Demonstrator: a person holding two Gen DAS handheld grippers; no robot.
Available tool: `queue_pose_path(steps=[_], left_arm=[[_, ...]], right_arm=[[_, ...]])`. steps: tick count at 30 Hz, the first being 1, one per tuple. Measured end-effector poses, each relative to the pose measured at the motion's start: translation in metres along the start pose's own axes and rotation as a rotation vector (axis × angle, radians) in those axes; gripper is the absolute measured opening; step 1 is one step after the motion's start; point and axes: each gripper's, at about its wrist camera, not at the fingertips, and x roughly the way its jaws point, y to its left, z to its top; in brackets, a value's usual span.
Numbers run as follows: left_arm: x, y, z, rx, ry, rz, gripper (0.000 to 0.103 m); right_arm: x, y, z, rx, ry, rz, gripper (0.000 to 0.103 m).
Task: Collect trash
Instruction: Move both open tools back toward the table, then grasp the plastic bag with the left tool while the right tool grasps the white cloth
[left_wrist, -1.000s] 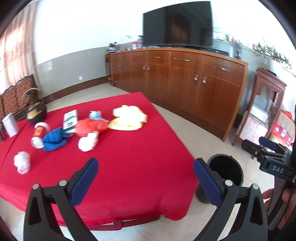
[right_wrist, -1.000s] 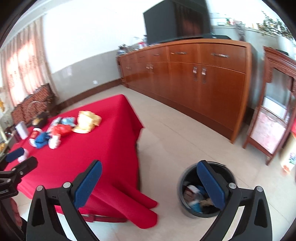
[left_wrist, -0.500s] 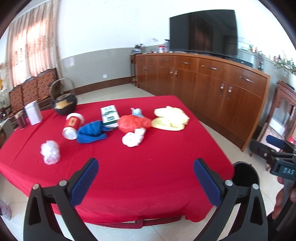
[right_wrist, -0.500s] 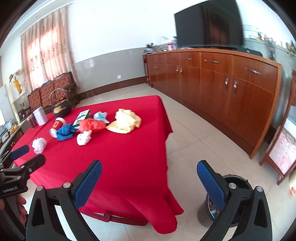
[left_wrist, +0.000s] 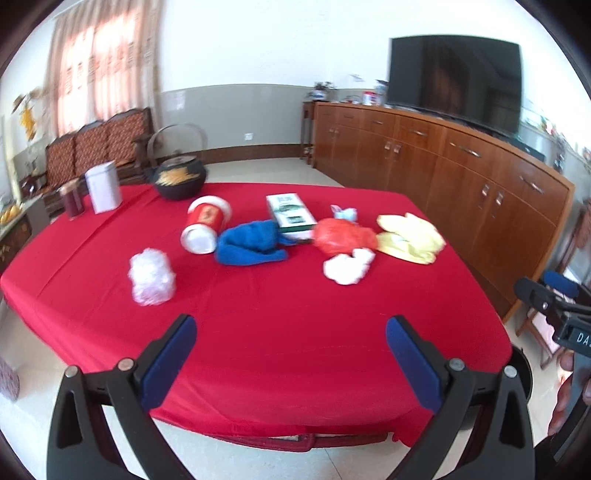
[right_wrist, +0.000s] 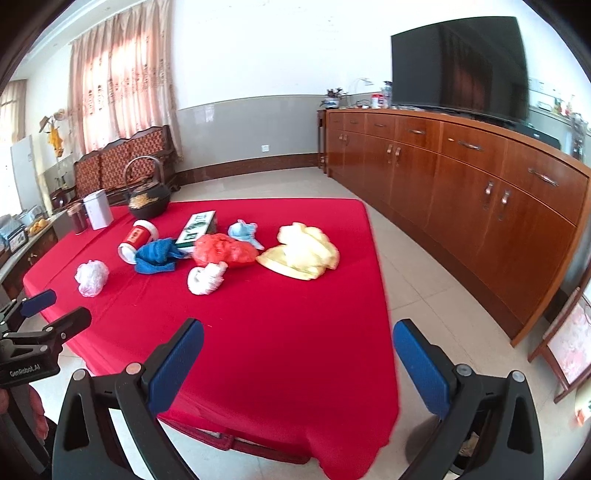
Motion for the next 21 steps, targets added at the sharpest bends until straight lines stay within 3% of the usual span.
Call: queue_pose_path(steps=[9, 21], left_arm=[[0.012, 0.061, -0.002, -0.054, -0.013, 0.124, 0.103], [0.048, 0.109, -0.004, -0.091, 0.019, 0.19, 0.099]], right_arm=[[0.045, 0.038, 0.014, -0.004, 0.031, 0.049, 0.103], [0.108, 0.088, 0.019, -0.068, 0.101, 0.108, 0.103]])
